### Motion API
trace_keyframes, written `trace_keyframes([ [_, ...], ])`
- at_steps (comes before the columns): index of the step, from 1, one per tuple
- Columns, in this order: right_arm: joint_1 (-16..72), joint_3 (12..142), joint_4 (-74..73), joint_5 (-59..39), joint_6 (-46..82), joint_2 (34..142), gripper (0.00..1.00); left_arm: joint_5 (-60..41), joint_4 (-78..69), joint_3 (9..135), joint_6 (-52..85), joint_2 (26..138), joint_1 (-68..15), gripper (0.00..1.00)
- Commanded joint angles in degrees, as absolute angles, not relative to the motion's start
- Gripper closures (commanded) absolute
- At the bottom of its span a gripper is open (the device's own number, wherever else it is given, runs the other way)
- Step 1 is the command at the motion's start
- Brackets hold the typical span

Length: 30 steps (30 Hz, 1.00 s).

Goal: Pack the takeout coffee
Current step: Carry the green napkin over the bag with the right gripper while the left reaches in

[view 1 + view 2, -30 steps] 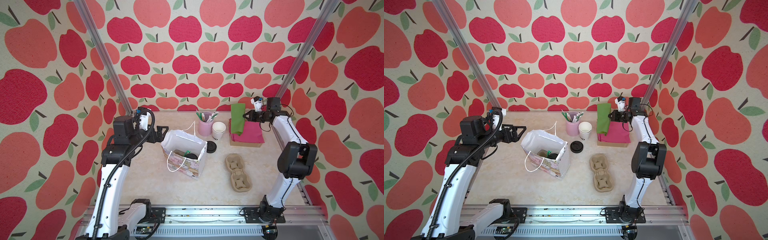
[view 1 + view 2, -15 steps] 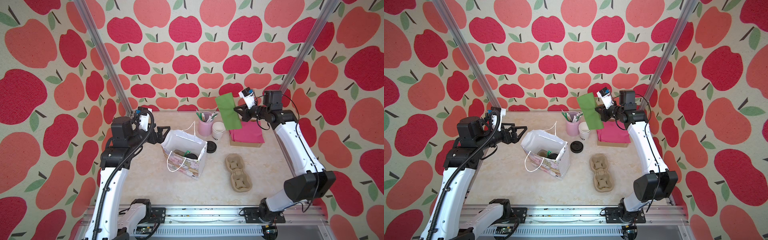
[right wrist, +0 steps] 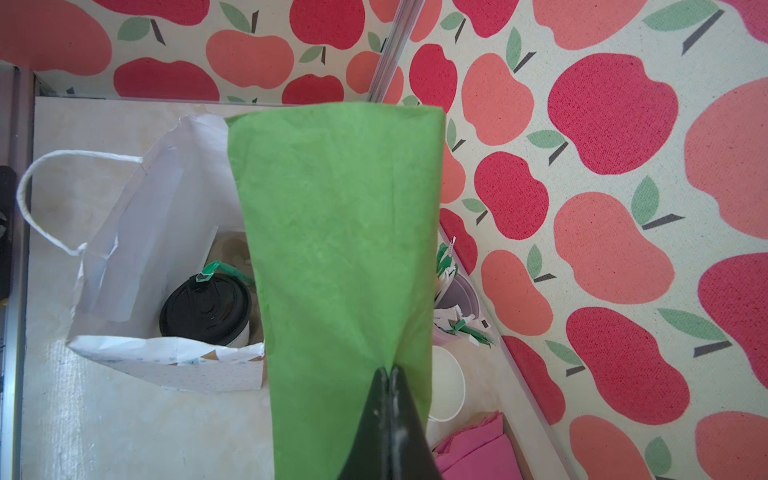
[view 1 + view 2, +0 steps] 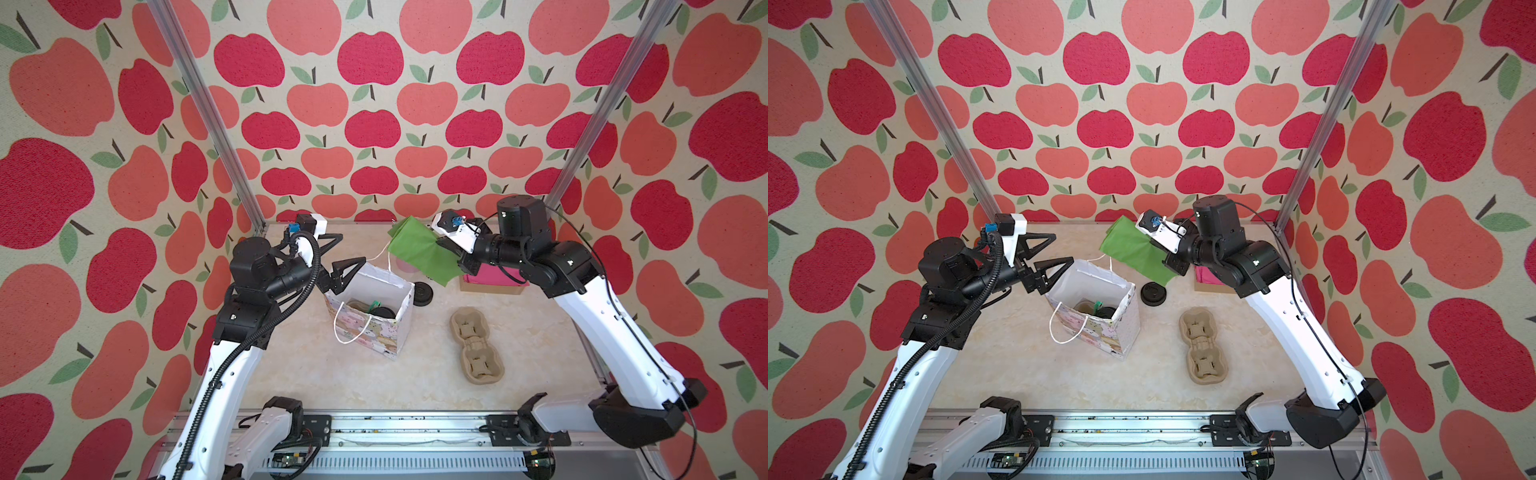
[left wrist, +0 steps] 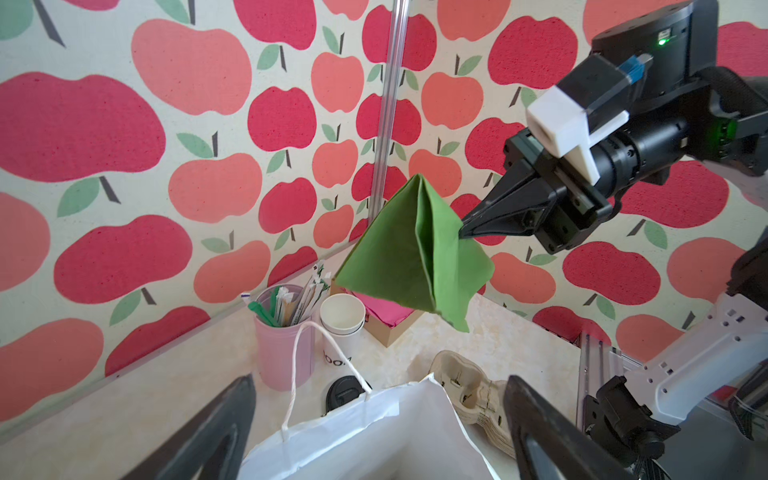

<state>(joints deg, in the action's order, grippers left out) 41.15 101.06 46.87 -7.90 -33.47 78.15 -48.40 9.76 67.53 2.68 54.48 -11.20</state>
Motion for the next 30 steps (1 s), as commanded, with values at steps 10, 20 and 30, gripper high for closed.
trace_keyframes([
  [10, 55.67, 101.98, 51.12, 15.33, -50.13, 79.55, 1.0, -65.33, -6.76, 67.58, -0.72, 59.86, -15.09, 0.06],
  [20, 60.22, 98.62, 45.86, 16.28, -54.65, 77.17, 1.0, -66.24, 3.74, 71.16, -8.77, 65.09, -17.92, 0.2],
  [30, 61.5, 98.25, 43.19, 15.85, -54.76, 76.87, 1.0, -62.86, 13.42, 71.42, -17.92, 66.36, -20.2, 0.36],
])
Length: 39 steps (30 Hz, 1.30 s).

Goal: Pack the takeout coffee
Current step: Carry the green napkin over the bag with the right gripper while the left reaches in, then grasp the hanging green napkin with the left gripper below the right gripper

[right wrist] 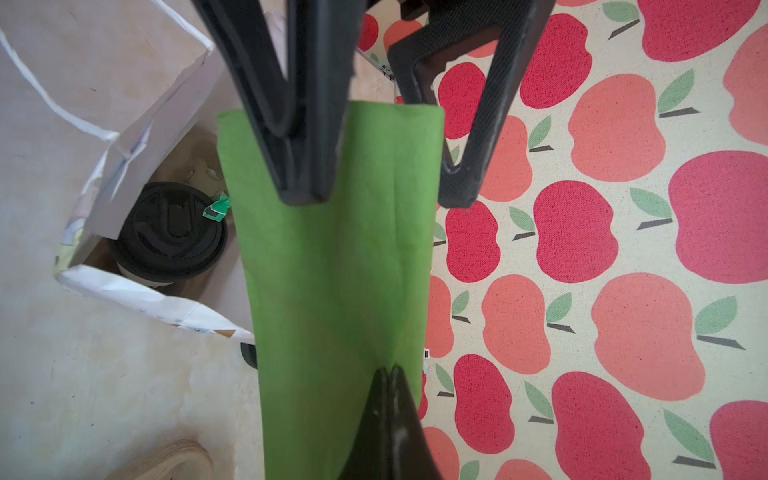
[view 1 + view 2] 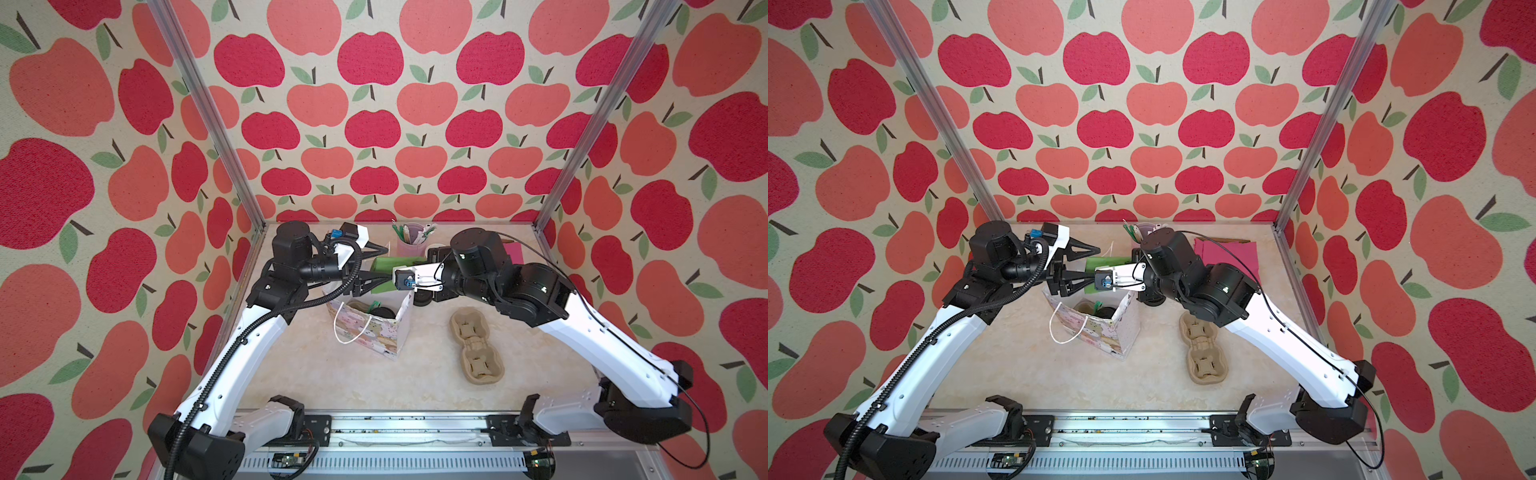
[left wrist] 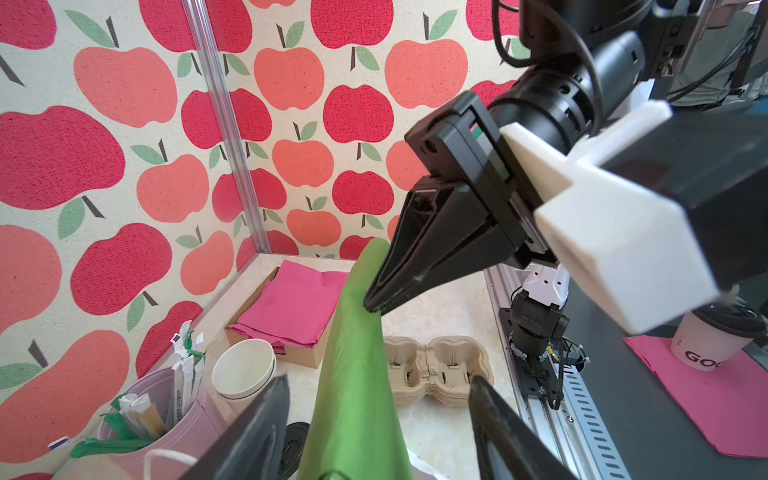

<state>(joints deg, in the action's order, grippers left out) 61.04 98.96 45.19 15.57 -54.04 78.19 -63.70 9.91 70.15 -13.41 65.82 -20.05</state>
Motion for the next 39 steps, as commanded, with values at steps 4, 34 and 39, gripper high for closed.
trace_keyframes([
  [4, 61.56, 98.0, 42.93, 15.95, -54.66, 76.82, 1.0, -61.3, 13.62, 70.5, -18.88, 65.86, -20.2, 0.5],
  [34, 53.86, 96.97, 41.23, 2.51, -37.77, 73.07, 0.22, -44.92, 35.97, 79.8, -42.32, 57.95, -20.27, 1.0],
  [39, 51.93, 97.29, 41.56, -1.8, -36.07, 74.16, 0.25, -45.37, 39.49, 82.22, -44.2, 57.18, -20.3, 1.0],
])
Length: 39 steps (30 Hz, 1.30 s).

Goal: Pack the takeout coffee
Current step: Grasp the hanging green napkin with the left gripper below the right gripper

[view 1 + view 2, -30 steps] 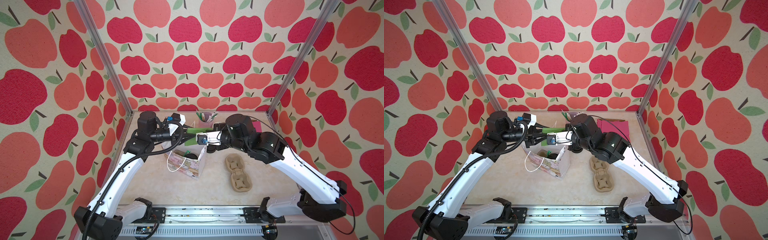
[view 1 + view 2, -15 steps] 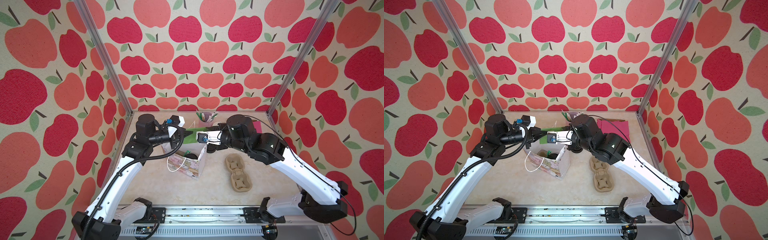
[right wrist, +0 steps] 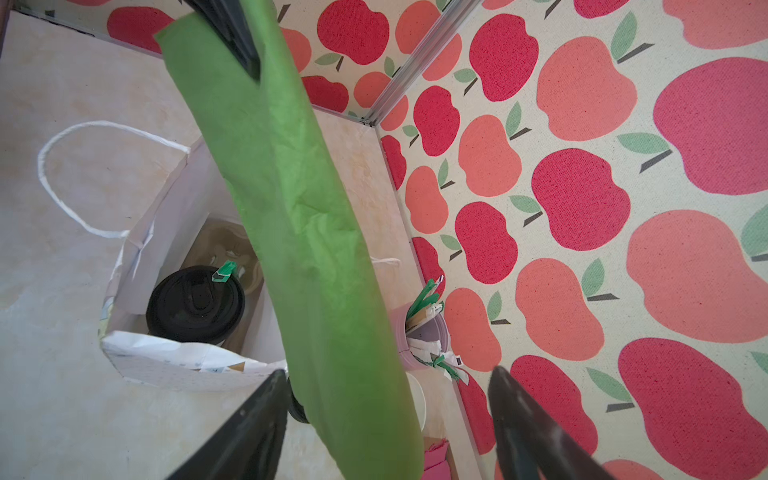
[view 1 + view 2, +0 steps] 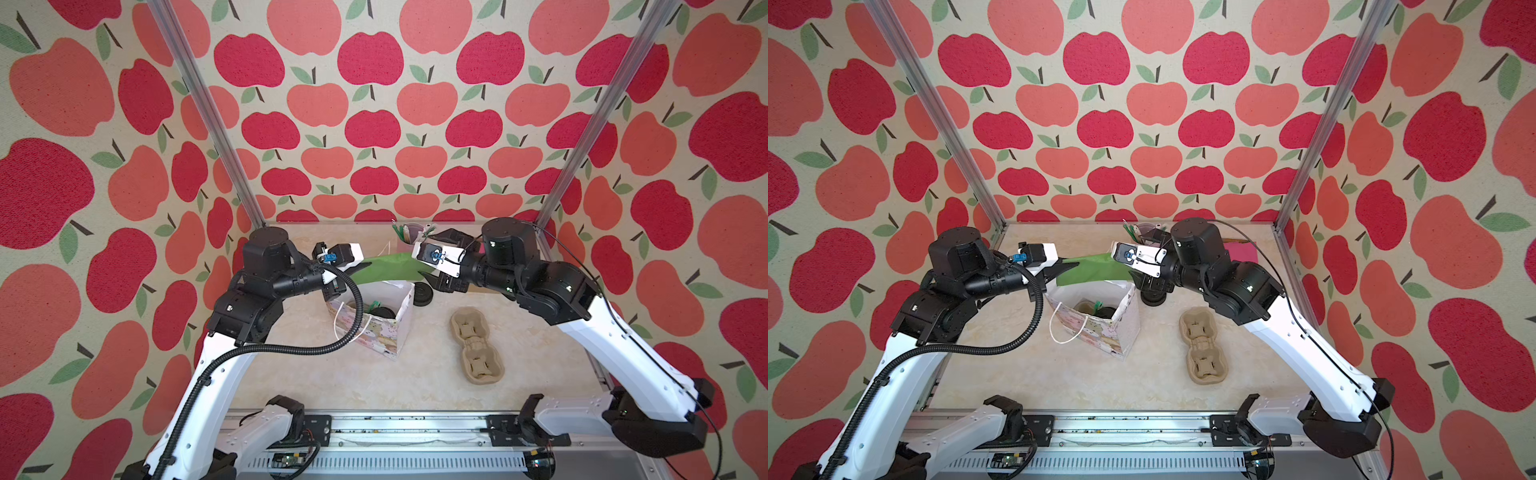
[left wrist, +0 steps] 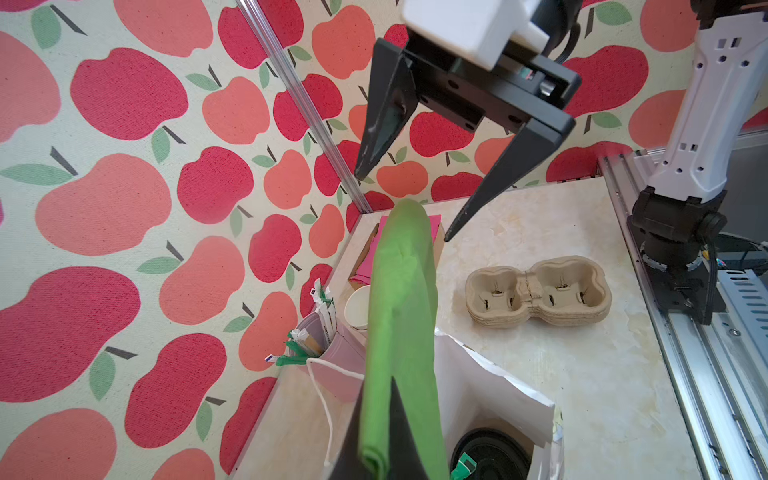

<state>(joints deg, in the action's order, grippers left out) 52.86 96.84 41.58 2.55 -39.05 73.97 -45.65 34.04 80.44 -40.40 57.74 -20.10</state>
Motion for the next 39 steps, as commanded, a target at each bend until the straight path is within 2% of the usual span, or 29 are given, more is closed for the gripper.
trace_keyframes([
  [1, 51.41, 97.36, 41.61, -2.79, -35.82, 74.38, 0.26, -45.57, 39.55, 82.2, -44.34, 56.98, -20.27, 1.0],
  [6, 48.12, 98.38, 44.82, -8.1, -34.18, 75.69, 0.33, -45.49, 40.04, 81.87, -45.34, 56.15, -20.23, 1.0],
  [12, 46.42, 99.48, 47.99, -13.29, -32.74, 77.06, 0.49, -45.22, 40.18, 81.67, -46.33, 55.98, -20.27, 1.0],
  [17, 46.32, 101.19, 51.32, -15.88, -32.5, 79.31, 0.54, -44.52, 39.56, 81.55, -46.76, 55.89, -20.28, 1.0],
  [22, 46.09, 102.22, 51.9, -16.1, -32.92, 80.68, 0.83, -42.97, 39.76, 81.48, -47.77, 55.74, -20.29, 1.0],
  [26, 45.7, 102.13, 51.62, -16.53, -33.2, 81.32, 0.99, -41.13, 40.56, 81.61, -49.01, 55.42, -20.26, 1.0],
  [36, 45.62, 101.68, 50.69, -16.38, -33.71, 83.03, 1.0, -37.92, 41.65, 81.56, -51.87, 54.67, -20.27, 1.0],
  [39, 45.62, 101.43, 49.39, -16.94, -33.03, 83.06, 0.84, -36.9, 42.76, 81.87, -52.89, 54.67, -20.3, 1.0],
])
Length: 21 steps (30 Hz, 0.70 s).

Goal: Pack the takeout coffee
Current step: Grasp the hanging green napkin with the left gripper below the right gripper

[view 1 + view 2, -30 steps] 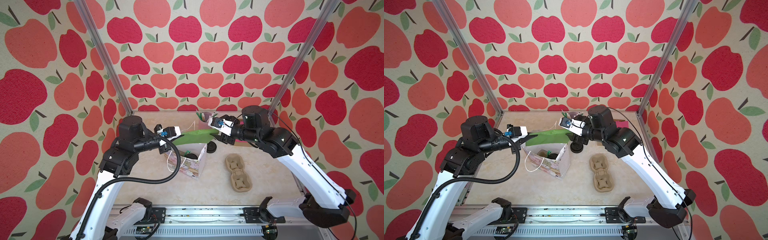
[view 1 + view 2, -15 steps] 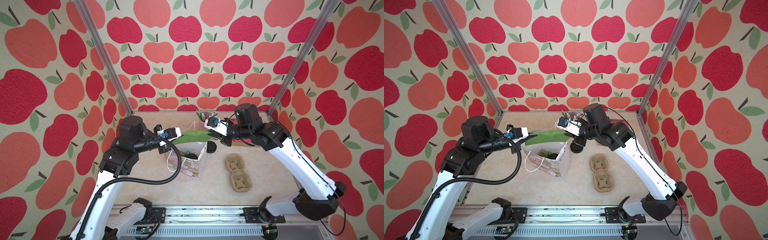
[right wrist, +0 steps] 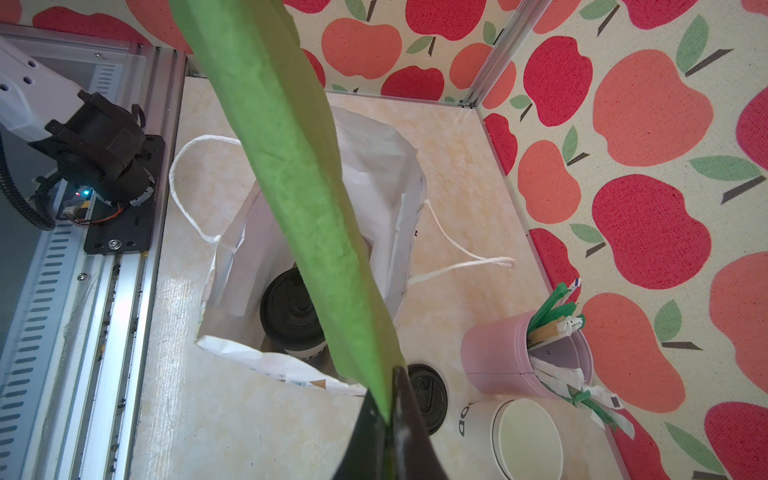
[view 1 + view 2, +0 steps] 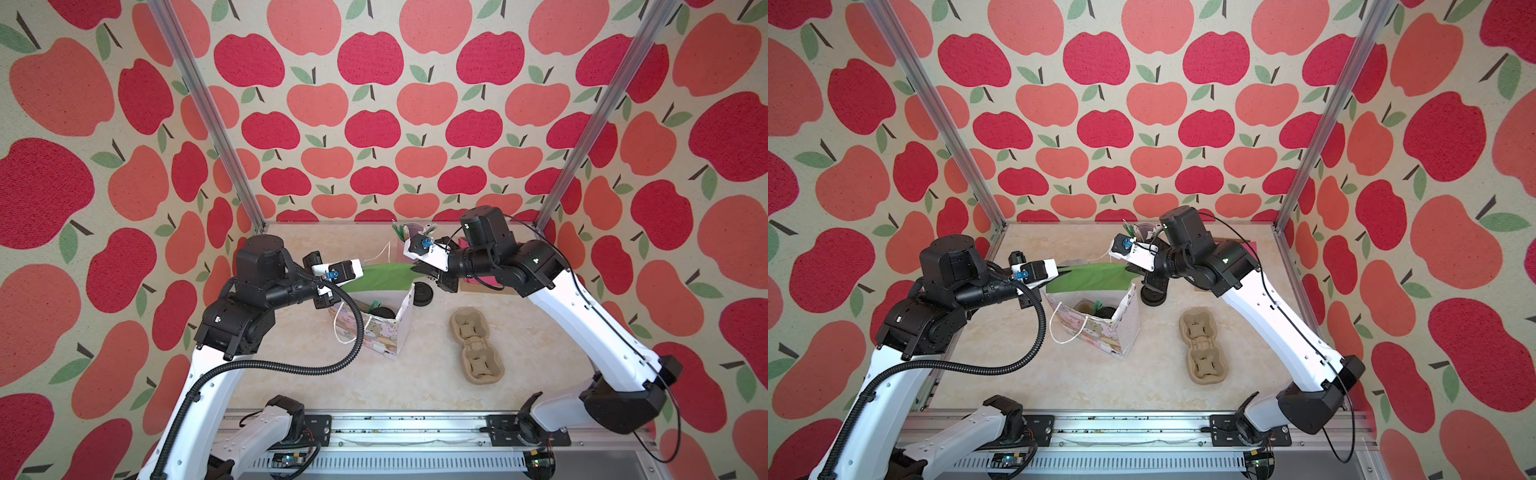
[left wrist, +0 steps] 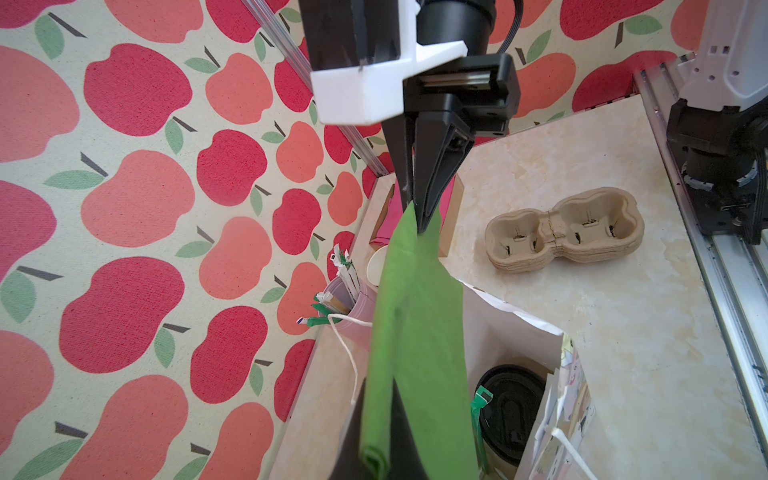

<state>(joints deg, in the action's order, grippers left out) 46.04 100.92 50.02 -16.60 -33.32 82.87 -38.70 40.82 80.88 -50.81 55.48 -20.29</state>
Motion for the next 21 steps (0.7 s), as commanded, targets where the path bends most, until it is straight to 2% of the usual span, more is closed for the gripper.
trace_keyframes([
  [1, 45.66, 101.41, 48.92, -17.04, -32.87, 83.04, 0.78, -36.43, 43.32, 82.12, -53.42, 54.66, -20.25, 1.0],
  [4, 45.62, 101.34, 47.69, -16.49, -32.87, 82.58, 0.64, -33.87, 45.68, 83.48, -55.17, 54.82, -20.28, 1.0],
  [8, 45.61, 100.09, 46.27, -15.5, -32.78, 81.91, 0.52, -28.08, 50.28, 86.33, -59.42, 55.58, -20.29, 1.0],
  [21, 45.53, 94.43, 42.42, -12.88, -31.0, 78.95, 0.26, -16.67, 60.68, 93.05, -68.28, 57.28, -20.39, 1.0],
])
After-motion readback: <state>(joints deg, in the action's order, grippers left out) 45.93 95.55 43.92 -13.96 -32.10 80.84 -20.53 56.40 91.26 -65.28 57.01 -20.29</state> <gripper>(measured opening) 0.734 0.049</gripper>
